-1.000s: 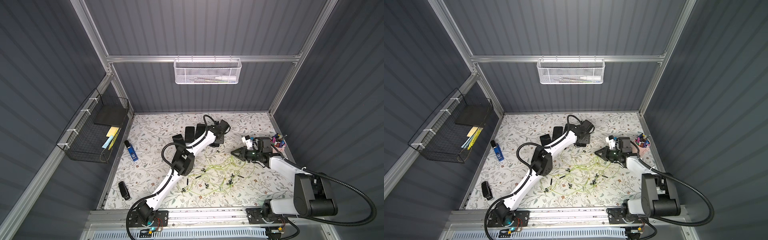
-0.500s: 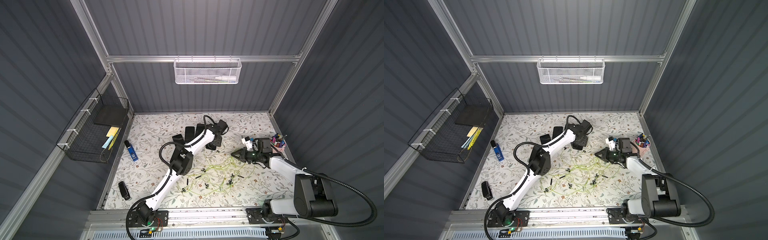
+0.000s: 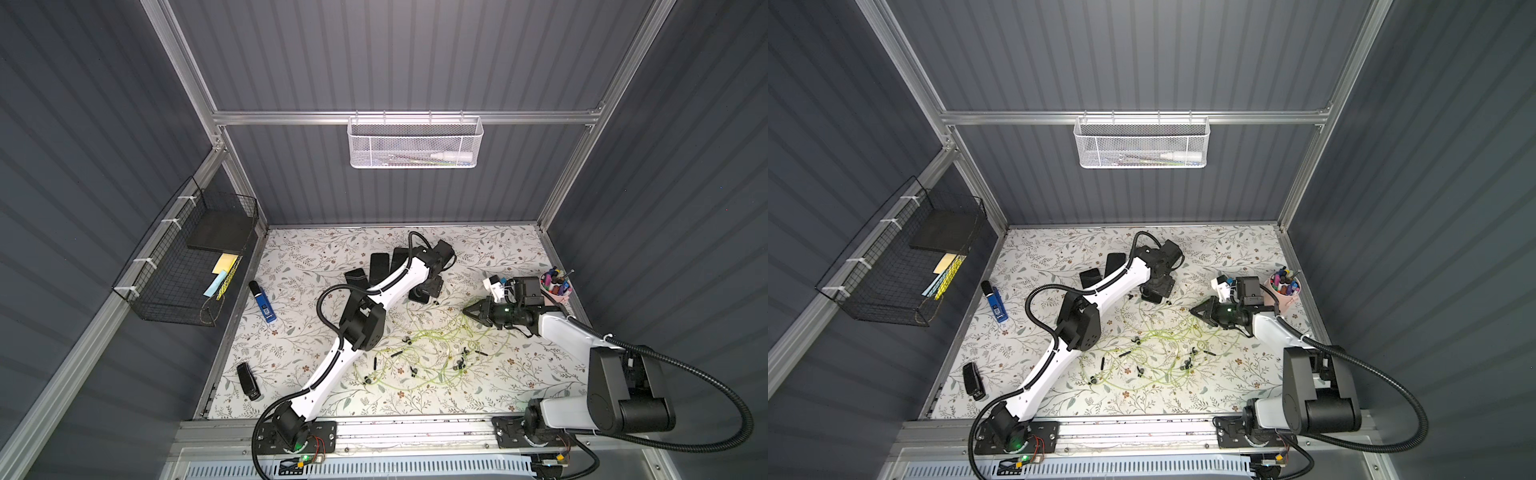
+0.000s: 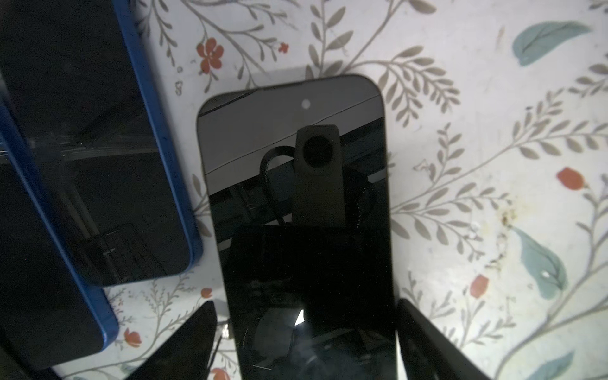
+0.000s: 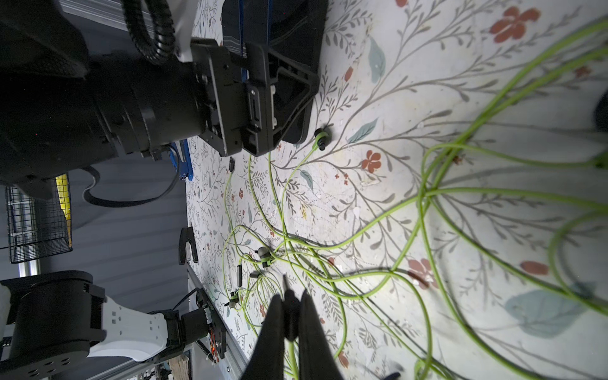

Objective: Plug wired earphones into phones
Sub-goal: Pick up the phone at the center of the board.

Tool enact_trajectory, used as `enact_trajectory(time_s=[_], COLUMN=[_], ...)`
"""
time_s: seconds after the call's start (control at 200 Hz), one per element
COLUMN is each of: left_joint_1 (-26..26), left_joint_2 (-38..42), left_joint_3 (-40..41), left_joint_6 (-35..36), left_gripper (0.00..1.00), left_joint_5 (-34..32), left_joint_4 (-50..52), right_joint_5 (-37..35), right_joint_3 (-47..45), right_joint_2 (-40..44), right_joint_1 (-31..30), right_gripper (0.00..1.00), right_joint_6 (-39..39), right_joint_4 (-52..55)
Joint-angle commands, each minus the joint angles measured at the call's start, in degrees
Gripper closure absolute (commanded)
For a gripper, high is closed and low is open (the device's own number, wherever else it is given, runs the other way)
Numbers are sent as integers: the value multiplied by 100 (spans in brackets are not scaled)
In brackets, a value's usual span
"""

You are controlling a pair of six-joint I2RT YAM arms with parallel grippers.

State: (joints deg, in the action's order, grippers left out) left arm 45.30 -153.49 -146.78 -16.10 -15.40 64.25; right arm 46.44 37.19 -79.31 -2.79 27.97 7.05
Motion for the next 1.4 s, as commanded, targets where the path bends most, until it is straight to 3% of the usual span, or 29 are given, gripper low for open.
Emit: enact_trajectory(time_s=[0.0, 0.385, 0.69, 1.231, 1.391], left_joint_1=[14, 1, -74, -126, -169], left_joint_2=[-661, -993, -939, -1095, -574], left_joint_3=[332, 163, 506, 476, 736], left_joint_6=[410, 728, 498, 643, 495], left_gripper=[17, 19, 18, 29, 31], left_joint_5=[230, 508, 694, 931, 735], left_joint_4=[901, 993, 1039, 853, 576], right_joint_5=[-47, -117, -198, -328, -361], right_joint_3=[148, 139, 167, 251, 306], right_joint_2=[-74, -127, -120, -6, -23], right_joint_1=[-5, -3, -3, -21, -42], right_gripper=[100, 100, 100, 100, 100], right_joint_6=[-107, -152, -150, -90, -98], right_joint_4=[147, 218, 295, 450, 520])
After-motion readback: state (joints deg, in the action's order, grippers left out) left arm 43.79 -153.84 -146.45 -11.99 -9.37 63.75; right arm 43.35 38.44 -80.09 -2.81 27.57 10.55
